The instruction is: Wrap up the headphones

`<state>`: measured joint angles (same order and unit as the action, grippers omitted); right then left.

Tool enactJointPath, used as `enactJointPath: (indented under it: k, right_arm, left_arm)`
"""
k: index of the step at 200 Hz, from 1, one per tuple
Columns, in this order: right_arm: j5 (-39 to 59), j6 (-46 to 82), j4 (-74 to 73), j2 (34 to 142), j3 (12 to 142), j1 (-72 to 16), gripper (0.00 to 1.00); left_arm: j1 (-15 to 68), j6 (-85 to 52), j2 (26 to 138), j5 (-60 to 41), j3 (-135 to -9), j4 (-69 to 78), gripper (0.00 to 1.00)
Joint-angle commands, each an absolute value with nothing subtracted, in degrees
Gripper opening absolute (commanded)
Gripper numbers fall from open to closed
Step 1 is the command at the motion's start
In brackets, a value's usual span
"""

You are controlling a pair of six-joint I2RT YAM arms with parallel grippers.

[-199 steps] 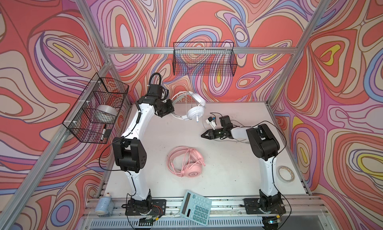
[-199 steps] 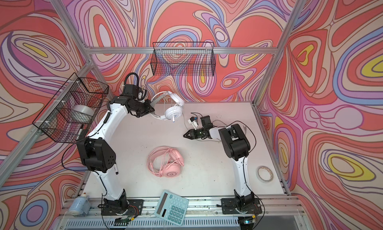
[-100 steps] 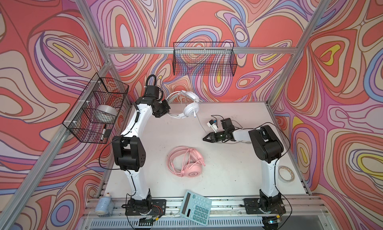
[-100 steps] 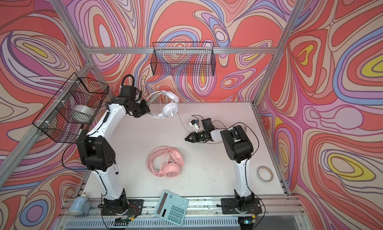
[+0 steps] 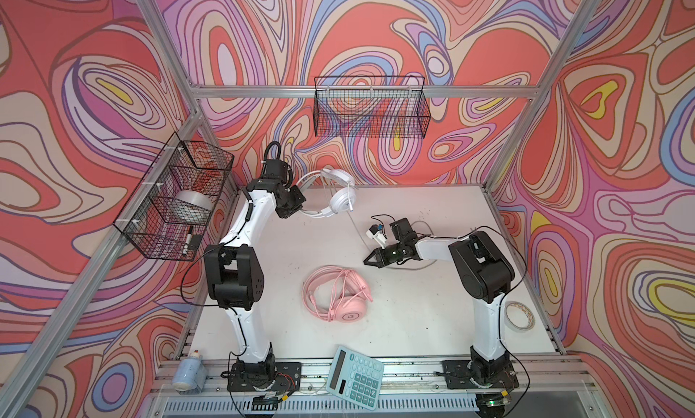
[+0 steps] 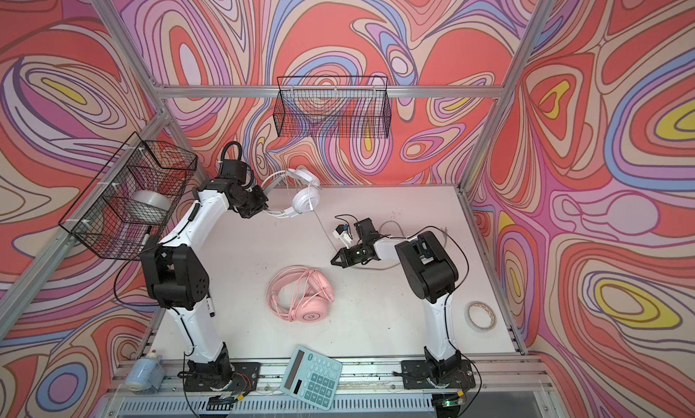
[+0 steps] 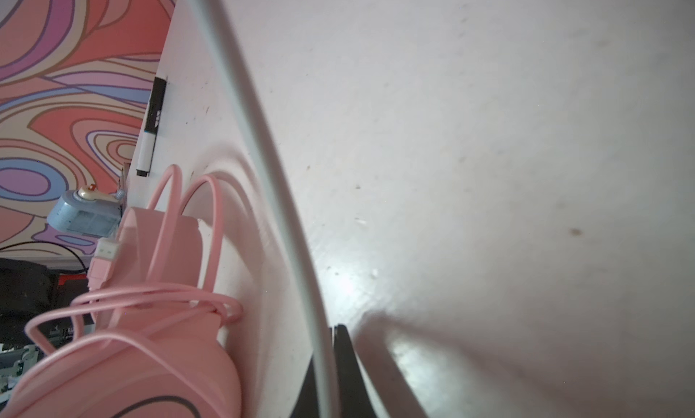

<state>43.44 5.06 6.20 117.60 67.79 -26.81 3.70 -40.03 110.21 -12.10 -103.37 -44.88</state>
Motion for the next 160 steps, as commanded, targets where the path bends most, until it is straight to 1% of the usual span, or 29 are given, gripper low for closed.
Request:
enactJointPath:
  k: [1, 28, 63, 99, 130, 160]
  right_arm:
    - [41.11, -0.04, 12.85, 112.49, 68.63, -30.09, 0.0]
    - [39.0, -5.79, 22.32, 108.71, 71.39, -33.58, 0.0]
    - [36.65, -12.39, 36.1, 105.46, 78.24, -36.75, 0.0]
    - [35.77, -16.49, 44.46, 103.11, 84.52, -38.55, 0.0]
    - [37.97, -19.5, 50.84, 103.47, 91.59, -39.79, 0.0]
    - [39.37, -22.49, 57.01, 105.74, 99.14, -40.25, 0.0]
  left_arm:
    - [3.34, -43.81, 110.63, -8.63, -103.62, -45.65, 0.0]
    - [3.34, -44.9, 110.74, -5.99, -103.2, -46.59, 0.0]
    - [3.34, -45.43, 111.83, -3.07, -104.35, -47.95, 0.0]
    - [3.5, -45.88, 112.75, 0.46, -104.8, -48.93, 0.0]
    - [4.78, -45.89, 113.99, 6.59, -106.76, -53.34, 0.0]
    - [6.48, -44.21, 113.03, 10.06, -106.28, -54.67, 0.0]
